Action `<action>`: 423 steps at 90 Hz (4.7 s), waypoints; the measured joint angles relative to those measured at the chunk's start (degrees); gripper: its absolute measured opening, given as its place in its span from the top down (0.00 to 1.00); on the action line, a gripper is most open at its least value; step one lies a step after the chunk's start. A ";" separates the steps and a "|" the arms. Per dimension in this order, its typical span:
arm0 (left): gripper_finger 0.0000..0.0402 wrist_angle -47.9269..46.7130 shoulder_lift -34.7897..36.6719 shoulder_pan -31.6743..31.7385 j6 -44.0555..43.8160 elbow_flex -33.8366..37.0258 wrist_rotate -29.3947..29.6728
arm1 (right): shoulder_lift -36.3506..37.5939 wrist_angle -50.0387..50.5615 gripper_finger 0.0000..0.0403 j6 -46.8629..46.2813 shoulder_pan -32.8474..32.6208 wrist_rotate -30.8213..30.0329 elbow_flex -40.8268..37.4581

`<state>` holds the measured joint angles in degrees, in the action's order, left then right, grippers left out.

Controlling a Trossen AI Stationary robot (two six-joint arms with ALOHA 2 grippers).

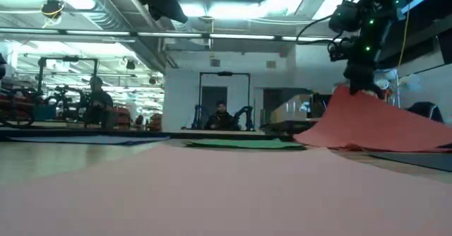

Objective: Organize paper
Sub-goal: Stack the red paper on top of the other red paper

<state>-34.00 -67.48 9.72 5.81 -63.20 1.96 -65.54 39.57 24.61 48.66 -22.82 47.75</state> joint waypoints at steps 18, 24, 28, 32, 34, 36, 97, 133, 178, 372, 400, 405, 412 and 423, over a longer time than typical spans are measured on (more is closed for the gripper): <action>1.00 0.02 0.00 0.00 0.11 0.00 0.00 | 0.27 -0.13 1.00 -0.04 0.60 1.01 0.00; 1.00 -0.02 0.00 0.00 0.11 0.00 0.00 | 0.27 -0.23 1.00 -0.56 0.60 1.25 0.00; 1.00 -0.02 0.00 0.00 0.11 0.00 0.00 | 0.27 -0.26 1.00 -1.61 0.60 1.78 0.00; 1.00 -0.02 0.00 0.00 0.11 0.00 0.00 | 0.27 -0.26 1.00 -2.59 0.60 2.47 0.00; 1.00 -0.02 0.00 0.00 0.11 0.00 0.00 | 0.27 -0.26 1.00 -3.18 0.60 2.85 0.00; 1.00 -0.02 0.00 0.00 0.11 0.00 0.00 | 0.27 -0.24 1.00 -3.68 0.60 2.98 0.01; 1.00 -0.84 0.00 0.01 0.13 0.00 0.00 | 0.25 2.01 1.00 -13.09 3.17 -0.61 -0.22; 1.00 -1.38 0.00 0.00 0.11 0.01 0.00 | 0.05 0.98 1.00 -17.13 3.11 1.51 -0.26; 1.00 -1.33 0.00 0.00 -0.05 0.02 0.00 | 0.05 0.14 0.93 -21.16 3.13 3.29 -1.46; 1.00 -1.30 -7.72 0.00 0.52 0.07 4.25 | -39.36 -17.22 1.00 -24.39 -9.70 21.25 9.86; 1.00 -1.36 -7.72 0.00 0.40 0.07 4.26 | -39.38 -16.44 1.00 -24.39 -8.09 19.18 9.88; 1.00 -1.36 -7.72 0.00 0.39 0.07 4.26 | -39.40 -16.35 1.00 -24.37 -7.86 18.39 9.88; 1.00 -1.36 -7.72 0.00 0.38 0.07 4.26 | -39.40 -16.23 1.00 -24.40 -7.69 18.09 9.86; 1.00 -1.36 -7.72 0.00 0.37 0.07 4.26 | -39.43 -16.19 1.00 -24.31 -7.56 17.38 9.84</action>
<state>-35.36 -75.20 9.72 6.17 -63.13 6.22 -104.97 23.38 0.30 41.10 -5.44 57.58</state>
